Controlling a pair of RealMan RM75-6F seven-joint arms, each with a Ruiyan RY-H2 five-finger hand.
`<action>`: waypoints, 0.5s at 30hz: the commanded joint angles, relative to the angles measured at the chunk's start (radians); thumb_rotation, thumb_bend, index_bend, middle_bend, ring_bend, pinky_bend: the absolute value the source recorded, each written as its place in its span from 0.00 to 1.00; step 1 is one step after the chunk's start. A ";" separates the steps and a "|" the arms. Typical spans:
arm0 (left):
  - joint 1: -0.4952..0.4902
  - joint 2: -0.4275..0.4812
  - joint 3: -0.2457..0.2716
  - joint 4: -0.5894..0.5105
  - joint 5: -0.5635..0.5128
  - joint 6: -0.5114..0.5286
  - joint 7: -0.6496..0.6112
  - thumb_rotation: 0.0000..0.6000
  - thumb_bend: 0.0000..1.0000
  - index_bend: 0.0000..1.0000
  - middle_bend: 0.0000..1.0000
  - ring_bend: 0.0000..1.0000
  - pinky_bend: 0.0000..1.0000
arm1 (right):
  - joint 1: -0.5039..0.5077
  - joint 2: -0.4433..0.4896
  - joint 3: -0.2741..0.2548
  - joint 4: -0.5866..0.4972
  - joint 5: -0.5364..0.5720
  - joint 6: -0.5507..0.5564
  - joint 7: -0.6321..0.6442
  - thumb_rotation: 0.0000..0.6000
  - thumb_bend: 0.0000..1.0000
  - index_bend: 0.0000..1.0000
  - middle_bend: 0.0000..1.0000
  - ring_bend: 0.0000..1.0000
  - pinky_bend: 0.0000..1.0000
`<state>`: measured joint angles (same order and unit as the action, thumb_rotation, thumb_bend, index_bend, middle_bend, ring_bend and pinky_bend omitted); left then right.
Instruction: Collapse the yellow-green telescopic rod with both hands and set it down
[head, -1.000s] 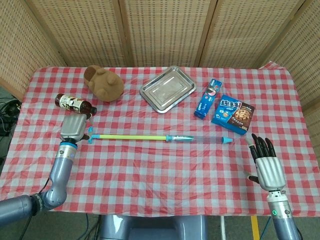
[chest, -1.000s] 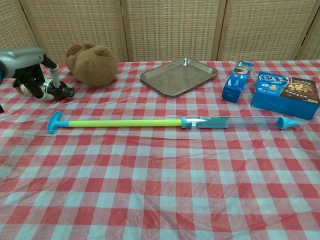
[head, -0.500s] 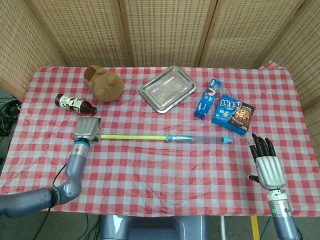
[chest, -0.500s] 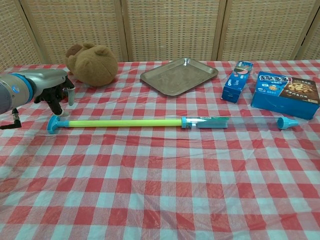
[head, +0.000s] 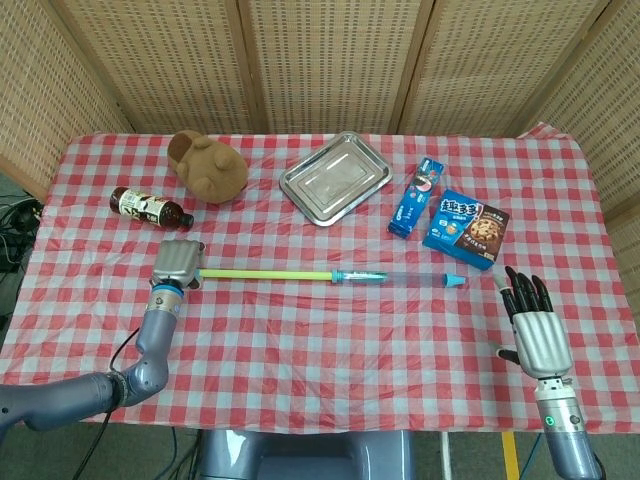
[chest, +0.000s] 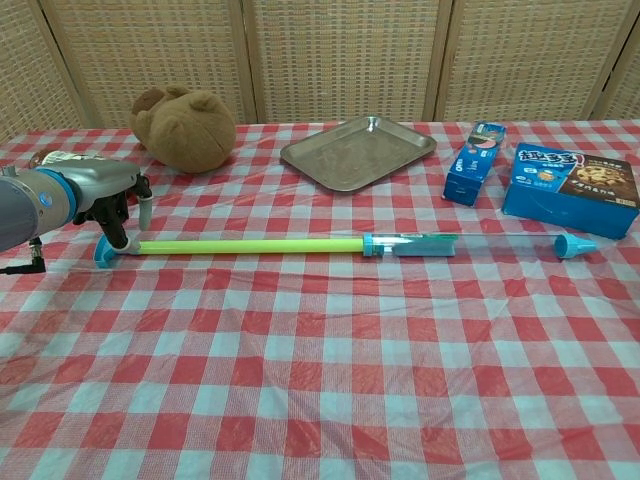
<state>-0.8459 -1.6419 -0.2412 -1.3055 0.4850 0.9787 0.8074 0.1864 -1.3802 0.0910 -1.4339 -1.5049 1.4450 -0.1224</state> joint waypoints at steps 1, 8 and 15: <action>-0.003 -0.004 0.005 0.009 -0.010 -0.004 0.002 1.00 0.30 0.49 0.89 0.85 0.73 | 0.000 0.000 0.000 0.000 0.000 0.000 0.002 1.00 0.12 0.00 0.00 0.00 0.00; -0.013 -0.015 0.010 0.035 -0.032 -0.010 0.006 1.00 0.30 0.49 0.90 0.85 0.73 | 0.000 0.003 0.001 -0.002 0.001 0.001 0.010 1.00 0.12 0.00 0.00 0.00 0.00; -0.024 -0.027 0.014 0.053 -0.043 -0.010 0.010 1.00 0.30 0.49 0.90 0.85 0.73 | -0.001 0.007 0.000 -0.004 -0.001 0.003 0.019 1.00 0.12 0.00 0.00 0.00 0.00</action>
<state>-0.8693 -1.6680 -0.2283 -1.2537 0.4427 0.9689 0.8168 0.1856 -1.3738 0.0911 -1.4382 -1.5055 1.4479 -0.1034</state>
